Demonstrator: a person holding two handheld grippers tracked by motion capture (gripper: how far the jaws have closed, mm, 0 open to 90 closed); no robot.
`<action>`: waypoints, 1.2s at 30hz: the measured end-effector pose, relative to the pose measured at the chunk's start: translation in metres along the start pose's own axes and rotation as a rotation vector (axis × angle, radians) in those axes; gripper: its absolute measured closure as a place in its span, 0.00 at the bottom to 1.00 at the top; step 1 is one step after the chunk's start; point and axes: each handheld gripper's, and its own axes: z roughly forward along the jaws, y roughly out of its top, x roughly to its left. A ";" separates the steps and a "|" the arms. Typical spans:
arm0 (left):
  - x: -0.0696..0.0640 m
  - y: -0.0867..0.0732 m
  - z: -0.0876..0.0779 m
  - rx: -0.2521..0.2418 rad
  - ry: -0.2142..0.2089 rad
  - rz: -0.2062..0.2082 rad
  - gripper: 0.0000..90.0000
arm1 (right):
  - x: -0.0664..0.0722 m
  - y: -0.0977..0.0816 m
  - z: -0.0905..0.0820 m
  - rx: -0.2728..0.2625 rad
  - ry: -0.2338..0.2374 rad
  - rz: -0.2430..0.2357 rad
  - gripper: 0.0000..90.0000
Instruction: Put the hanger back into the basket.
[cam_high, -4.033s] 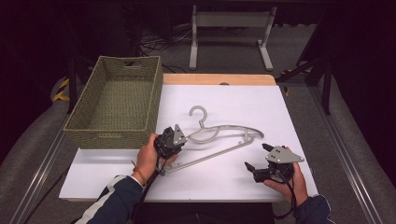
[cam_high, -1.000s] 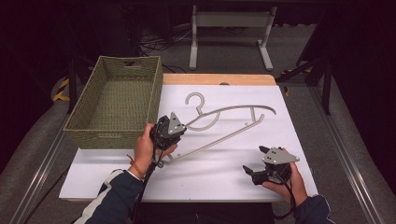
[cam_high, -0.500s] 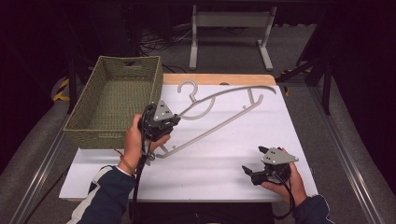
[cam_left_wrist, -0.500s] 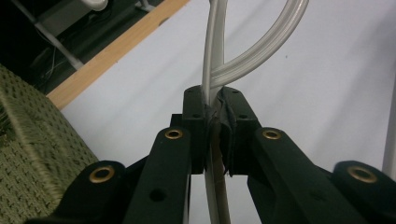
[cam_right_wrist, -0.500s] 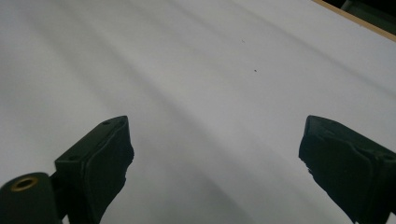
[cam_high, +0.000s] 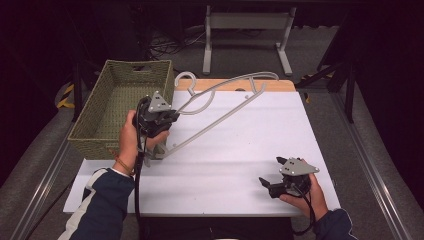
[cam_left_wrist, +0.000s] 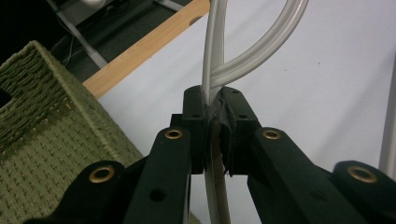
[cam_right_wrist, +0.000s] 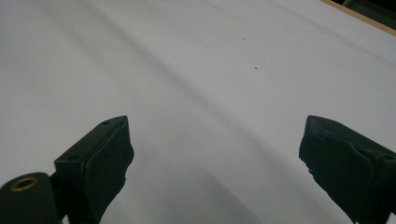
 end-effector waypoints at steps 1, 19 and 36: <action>0.003 0.000 0.000 0.005 0.002 -0.006 0.91 | 0.000 0.000 0.000 0.003 0.002 -0.001 0.10; 0.090 -0.014 -0.015 0.013 0.130 -0.105 0.91 | 0.002 -0.001 0.004 0.017 0.007 -0.005 0.10; 0.156 -0.033 0.007 0.088 0.220 -0.130 0.91 | 0.002 -0.006 0.012 0.048 0.015 0.012 0.11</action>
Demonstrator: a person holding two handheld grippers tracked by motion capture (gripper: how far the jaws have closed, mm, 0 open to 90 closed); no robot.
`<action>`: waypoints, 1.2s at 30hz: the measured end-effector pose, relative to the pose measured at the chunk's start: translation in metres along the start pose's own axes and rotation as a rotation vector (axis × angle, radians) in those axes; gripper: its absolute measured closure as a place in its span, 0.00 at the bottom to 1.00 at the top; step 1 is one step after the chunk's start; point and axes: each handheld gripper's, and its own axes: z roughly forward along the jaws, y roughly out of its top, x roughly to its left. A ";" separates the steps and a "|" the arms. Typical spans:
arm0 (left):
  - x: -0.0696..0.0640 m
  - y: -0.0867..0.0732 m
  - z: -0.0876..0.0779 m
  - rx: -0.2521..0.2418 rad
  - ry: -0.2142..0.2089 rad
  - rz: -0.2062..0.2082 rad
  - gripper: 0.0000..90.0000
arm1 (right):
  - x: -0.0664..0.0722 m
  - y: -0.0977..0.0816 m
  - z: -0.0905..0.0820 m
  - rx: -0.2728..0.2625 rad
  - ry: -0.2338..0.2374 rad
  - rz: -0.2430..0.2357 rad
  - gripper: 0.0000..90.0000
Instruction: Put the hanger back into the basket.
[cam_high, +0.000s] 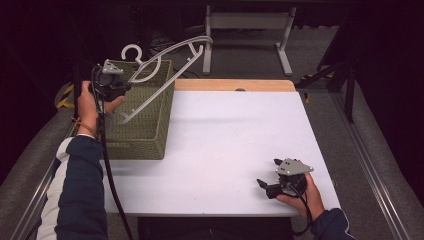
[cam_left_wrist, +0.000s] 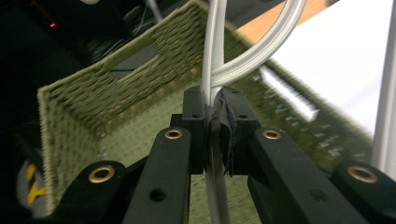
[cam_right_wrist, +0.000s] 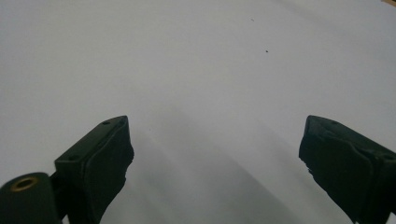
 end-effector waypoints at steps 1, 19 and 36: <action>0.002 -0.002 0.003 0.011 0.000 -0.002 0.91 | 0.001 0.000 0.001 0.004 0.004 -0.001 0.11; 0.022 -0.039 0.022 0.046 0.015 -0.125 0.82 | 0.005 -0.001 0.008 0.030 0.025 -0.010 0.11; -0.042 -0.033 -0.020 -0.262 -0.045 0.015 0.50 | 0.003 0.007 -0.010 -0.104 -0.062 -0.010 0.11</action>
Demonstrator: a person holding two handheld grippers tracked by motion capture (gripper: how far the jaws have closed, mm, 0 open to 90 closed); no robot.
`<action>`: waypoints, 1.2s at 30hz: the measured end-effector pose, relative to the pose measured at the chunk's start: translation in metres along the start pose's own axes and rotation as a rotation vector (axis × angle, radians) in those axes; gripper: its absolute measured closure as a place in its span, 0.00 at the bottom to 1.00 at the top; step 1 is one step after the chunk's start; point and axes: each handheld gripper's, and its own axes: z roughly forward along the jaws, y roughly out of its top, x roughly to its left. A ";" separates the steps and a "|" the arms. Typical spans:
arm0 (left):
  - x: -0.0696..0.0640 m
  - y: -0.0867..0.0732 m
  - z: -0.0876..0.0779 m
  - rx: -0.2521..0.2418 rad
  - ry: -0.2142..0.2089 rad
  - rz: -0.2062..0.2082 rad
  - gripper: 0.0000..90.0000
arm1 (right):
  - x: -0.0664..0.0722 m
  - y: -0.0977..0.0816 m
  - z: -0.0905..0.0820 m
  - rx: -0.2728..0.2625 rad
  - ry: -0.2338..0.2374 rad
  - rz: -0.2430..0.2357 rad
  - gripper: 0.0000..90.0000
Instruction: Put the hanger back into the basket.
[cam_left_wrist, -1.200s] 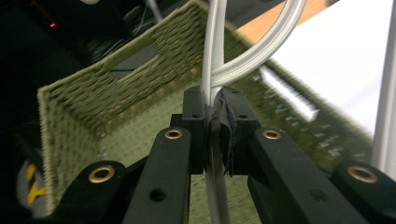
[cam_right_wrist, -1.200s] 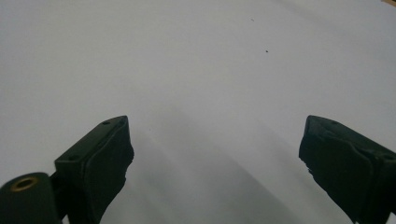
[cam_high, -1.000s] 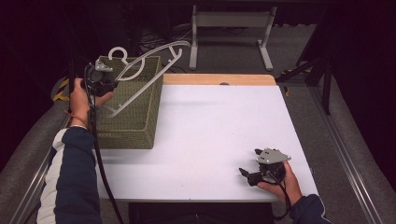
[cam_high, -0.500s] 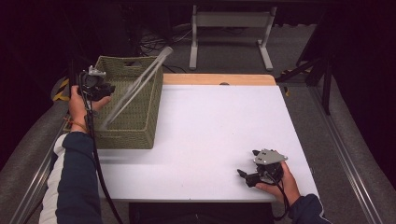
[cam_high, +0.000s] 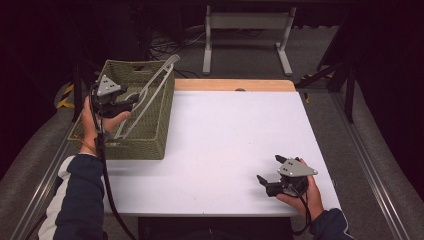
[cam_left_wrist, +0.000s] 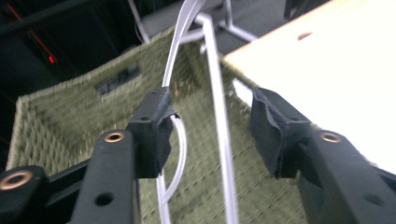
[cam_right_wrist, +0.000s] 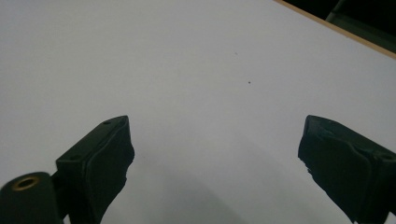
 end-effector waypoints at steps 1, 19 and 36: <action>-0.006 0.001 -0.002 -0.020 -0.014 0.008 0.47 | 0.000 0.000 -0.001 -0.006 -0.011 -0.002 0.11; -0.082 -0.008 -0.031 -0.215 -0.175 0.081 0.17 | -0.005 0.008 -0.004 -0.050 -0.080 0.011 0.11; -0.114 -0.024 -0.040 -0.283 -0.298 0.120 0.07 | -0.004 0.023 0.005 -0.110 -0.123 0.024 0.11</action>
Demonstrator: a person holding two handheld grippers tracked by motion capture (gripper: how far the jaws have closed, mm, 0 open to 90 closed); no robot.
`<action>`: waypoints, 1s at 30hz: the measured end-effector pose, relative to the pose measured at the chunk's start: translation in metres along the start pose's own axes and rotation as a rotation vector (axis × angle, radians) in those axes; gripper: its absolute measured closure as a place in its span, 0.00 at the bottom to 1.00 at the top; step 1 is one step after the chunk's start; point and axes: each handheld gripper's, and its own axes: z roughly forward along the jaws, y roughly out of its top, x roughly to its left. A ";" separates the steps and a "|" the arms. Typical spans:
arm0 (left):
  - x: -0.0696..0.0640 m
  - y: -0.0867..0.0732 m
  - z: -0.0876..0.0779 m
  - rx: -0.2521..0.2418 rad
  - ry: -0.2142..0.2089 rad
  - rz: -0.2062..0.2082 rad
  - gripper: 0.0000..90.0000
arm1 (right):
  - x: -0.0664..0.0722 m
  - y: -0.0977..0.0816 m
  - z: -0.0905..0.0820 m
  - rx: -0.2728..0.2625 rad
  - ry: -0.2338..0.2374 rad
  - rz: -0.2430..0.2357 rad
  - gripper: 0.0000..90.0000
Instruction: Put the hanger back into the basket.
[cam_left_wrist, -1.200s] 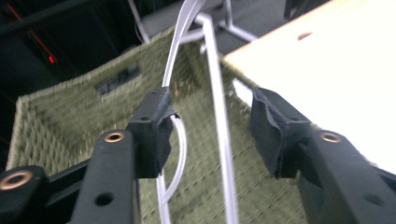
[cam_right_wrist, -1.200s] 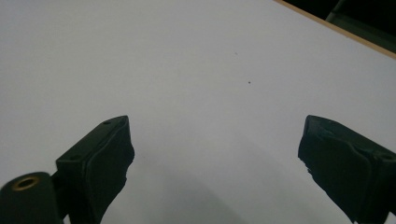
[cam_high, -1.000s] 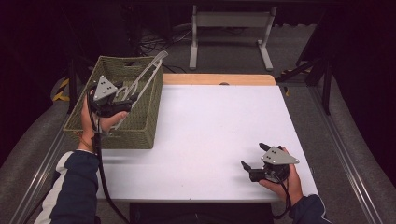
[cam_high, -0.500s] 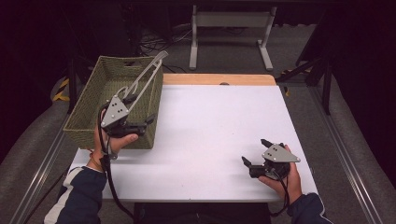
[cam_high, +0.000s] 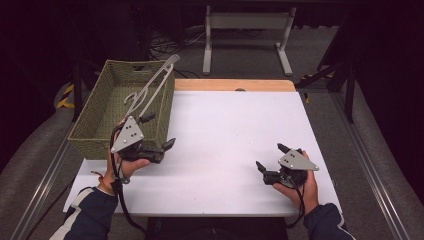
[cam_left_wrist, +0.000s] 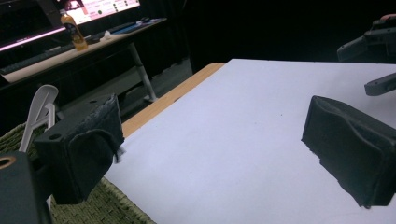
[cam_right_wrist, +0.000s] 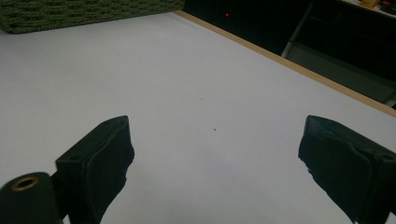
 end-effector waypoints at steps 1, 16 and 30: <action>-0.001 -0.002 0.001 0.006 -0.005 -0.005 0.07 | 0.000 0.001 0.001 0.000 0.007 0.009 0.11; -0.014 -0.022 0.002 0.008 -0.022 0.020 0.11 | 0.010 0.013 0.011 -0.059 0.041 0.011 0.11; -0.033 -0.040 -0.002 0.015 -0.016 0.009 0.10 | 0.018 0.004 -0.002 -0.062 0.052 -0.012 0.11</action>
